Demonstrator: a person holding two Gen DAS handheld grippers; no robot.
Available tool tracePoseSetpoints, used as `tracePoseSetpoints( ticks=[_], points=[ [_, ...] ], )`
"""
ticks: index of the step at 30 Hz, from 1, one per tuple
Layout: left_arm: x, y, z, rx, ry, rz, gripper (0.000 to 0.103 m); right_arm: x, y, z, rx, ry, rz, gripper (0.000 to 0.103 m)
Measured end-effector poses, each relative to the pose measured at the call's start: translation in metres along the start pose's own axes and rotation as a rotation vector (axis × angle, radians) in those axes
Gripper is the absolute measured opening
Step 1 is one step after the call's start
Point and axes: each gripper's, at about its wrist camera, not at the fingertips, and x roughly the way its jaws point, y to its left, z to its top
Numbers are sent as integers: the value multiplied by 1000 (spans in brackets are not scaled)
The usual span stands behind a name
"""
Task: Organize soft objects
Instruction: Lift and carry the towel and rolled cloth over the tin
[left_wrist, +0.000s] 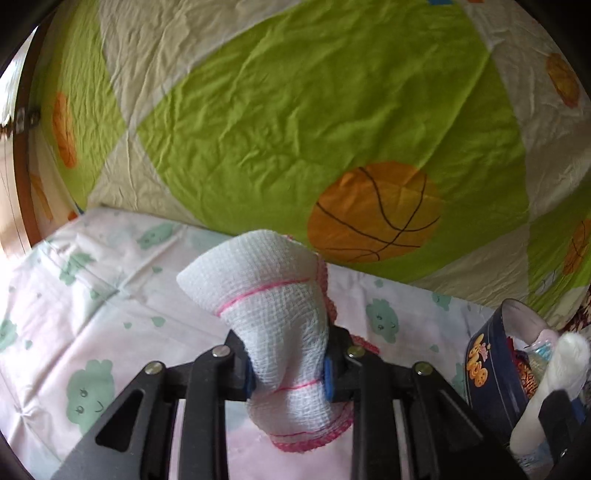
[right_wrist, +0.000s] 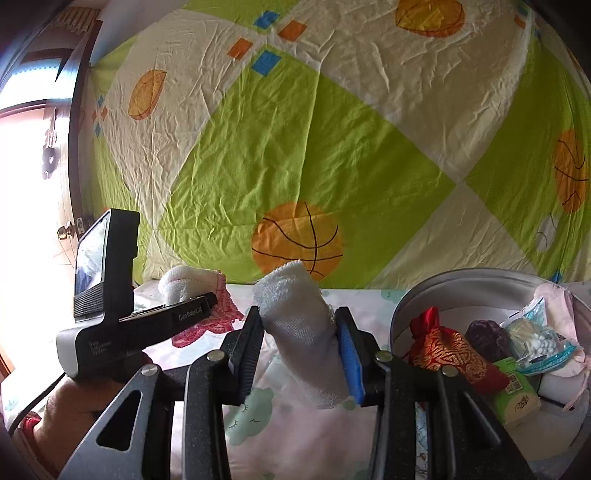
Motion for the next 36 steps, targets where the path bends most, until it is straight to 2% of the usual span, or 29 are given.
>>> tracePoseSetpoints(
  ticks=[3, 11, 21, 36],
  points=[
    [-14, -14, -2, 69, -54, 38, 24, -5, 1, 2, -23, -36, -37, 42],
    [-38, -31, -12, 113, -102, 81, 24, -7, -8, 5, -2, -55, -81, 42],
    [-51, -37, -23, 117, -118, 86, 24, -14, -5, 5, -31, -90, -105, 42],
    [-60, -41, -29, 111, -122, 78, 24, -31, -12, 1, -39, -81, -120, 42]
  ],
)
